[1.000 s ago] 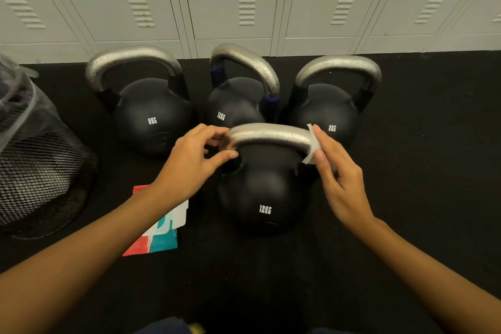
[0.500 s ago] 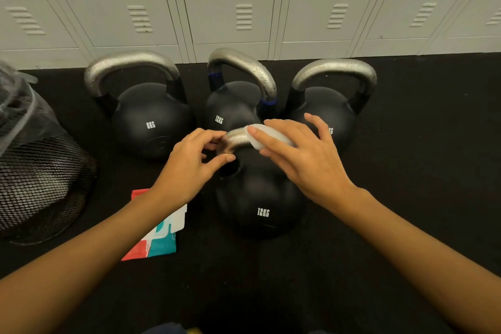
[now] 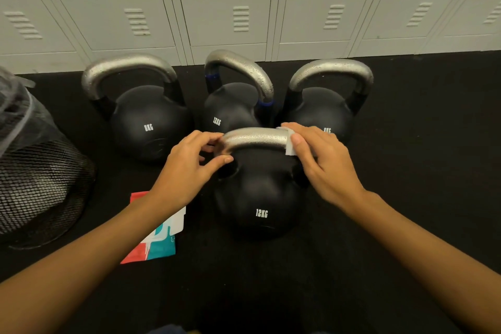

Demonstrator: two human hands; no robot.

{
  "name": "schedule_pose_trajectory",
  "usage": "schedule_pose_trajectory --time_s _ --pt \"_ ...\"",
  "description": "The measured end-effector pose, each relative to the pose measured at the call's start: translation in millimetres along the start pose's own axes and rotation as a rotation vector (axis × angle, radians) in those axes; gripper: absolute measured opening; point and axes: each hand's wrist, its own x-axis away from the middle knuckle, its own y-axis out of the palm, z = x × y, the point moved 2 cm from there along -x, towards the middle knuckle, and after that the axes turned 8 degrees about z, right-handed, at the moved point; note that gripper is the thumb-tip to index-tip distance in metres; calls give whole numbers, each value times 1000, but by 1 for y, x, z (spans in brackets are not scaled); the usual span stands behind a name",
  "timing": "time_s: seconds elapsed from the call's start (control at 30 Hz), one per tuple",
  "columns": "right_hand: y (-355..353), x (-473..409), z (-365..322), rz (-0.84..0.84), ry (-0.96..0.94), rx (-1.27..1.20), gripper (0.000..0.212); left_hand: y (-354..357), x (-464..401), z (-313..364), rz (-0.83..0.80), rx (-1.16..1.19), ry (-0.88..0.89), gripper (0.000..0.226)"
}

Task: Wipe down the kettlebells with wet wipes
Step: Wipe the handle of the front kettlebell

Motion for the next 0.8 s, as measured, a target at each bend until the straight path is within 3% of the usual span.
schedule_pose_trajectory --time_s 0.27,0.37,0.5,0.63,0.8 --pt "22 -38 -46 -237 -180 483 50 1 0 -1 12 6 -1 44" --pt "17 -40 -36 -302 -86 364 31 1 0 -1 17 14 1 43" --pt "-1 -32 -13 -338 336 -46 38 1 0 -2 23 17 5 43" --pt "-8 -14 2 -331 585 -272 29 2 1 -2 25 13 9 43" --pt "-8 -22 1 -461 488 -129 37 2 2 -1 31 20 5 43"
